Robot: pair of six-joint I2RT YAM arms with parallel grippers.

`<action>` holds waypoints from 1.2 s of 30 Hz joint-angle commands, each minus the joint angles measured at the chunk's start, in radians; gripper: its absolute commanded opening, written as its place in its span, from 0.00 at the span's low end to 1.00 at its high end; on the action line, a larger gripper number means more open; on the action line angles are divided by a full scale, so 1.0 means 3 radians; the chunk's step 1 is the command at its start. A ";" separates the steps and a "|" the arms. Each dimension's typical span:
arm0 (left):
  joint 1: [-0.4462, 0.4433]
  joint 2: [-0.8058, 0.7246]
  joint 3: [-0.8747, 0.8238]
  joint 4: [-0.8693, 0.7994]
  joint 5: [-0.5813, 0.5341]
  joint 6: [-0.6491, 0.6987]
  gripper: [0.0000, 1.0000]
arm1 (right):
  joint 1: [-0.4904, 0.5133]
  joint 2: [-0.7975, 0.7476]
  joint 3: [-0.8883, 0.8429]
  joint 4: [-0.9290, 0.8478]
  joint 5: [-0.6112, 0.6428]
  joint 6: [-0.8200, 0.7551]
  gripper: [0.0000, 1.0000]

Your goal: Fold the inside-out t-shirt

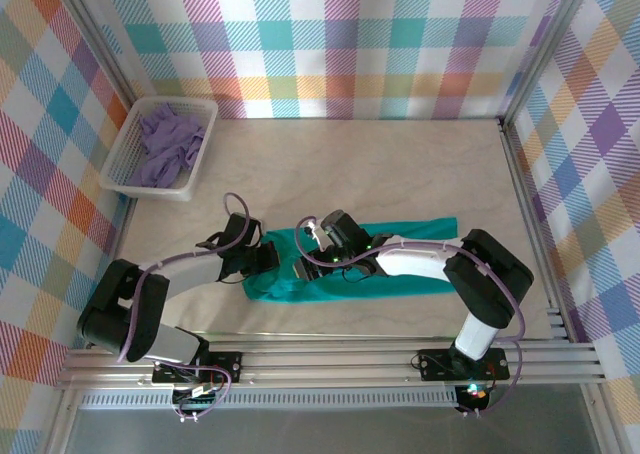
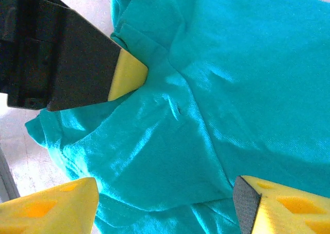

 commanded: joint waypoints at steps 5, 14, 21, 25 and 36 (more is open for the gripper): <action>0.0075 -0.0506 0.0330 -0.0985 -0.0901 0.0207 0.00 | -0.0271 -0.0474 -0.0125 -0.0203 0.0088 -0.0048 0.70; 0.0263 -0.0308 0.1519 -0.2567 -0.1967 0.0767 0.00 | -0.0798 -0.1160 -0.0360 -0.0499 0.0172 -0.0162 0.72; 0.0491 0.0040 0.2466 -0.3365 -0.3554 0.1785 0.00 | -0.1096 -0.1472 -0.0449 -0.0712 0.0233 -0.0150 0.72; 0.0550 0.0196 0.2785 -0.3395 -0.3765 0.2064 0.00 | -0.1107 -0.1481 -0.0466 -0.0771 0.0240 -0.0193 0.72; -0.0008 0.0631 0.2925 -0.3845 -0.3799 0.1500 0.00 | -0.1122 -0.1424 -0.0476 -0.0775 0.0223 -0.0244 0.72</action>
